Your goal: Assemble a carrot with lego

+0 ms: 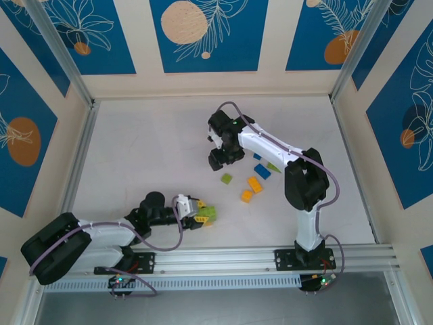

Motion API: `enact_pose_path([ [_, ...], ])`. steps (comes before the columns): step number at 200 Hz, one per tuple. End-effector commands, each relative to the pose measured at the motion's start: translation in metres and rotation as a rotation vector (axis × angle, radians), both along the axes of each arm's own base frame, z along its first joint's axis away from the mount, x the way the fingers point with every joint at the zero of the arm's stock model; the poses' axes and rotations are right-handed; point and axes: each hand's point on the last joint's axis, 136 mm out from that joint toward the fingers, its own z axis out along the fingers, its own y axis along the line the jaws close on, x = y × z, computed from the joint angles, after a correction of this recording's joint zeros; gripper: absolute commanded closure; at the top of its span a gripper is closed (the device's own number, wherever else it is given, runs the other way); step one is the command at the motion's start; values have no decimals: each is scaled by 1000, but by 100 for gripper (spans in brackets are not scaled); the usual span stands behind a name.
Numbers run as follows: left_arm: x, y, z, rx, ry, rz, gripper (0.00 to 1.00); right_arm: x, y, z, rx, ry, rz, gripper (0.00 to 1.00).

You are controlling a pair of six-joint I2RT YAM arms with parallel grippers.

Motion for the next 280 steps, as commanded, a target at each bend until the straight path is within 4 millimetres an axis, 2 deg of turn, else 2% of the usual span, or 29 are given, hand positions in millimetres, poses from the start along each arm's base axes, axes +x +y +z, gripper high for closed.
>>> enact_pose_path([
  [1,-4,-5,3,-15,-17,-37,60,-2,-5,9,15,-12,1,37],
  [39,-4,-7,0,-1,-5,-50,61,-8,-7,3,11,2,12,37],
  [78,-3,-10,-4,12,-15,-63,64,-21,-9,-20,18,19,85,34],
  [101,-2,-11,-5,16,-23,-68,64,-20,-11,-30,20,3,120,32],
  [133,-3,-12,-10,23,-19,-85,64,-19,-3,-36,41,-4,221,30],
  [153,-3,-13,-10,23,-17,-96,64,-18,-4,-48,-22,-17,283,29],
  [192,-5,-13,-9,24,-19,-104,64,-22,-1,-54,10,24,320,30],
  [280,-3,-15,-12,38,-11,-100,65,-20,-10,-73,-34,63,323,35],
])
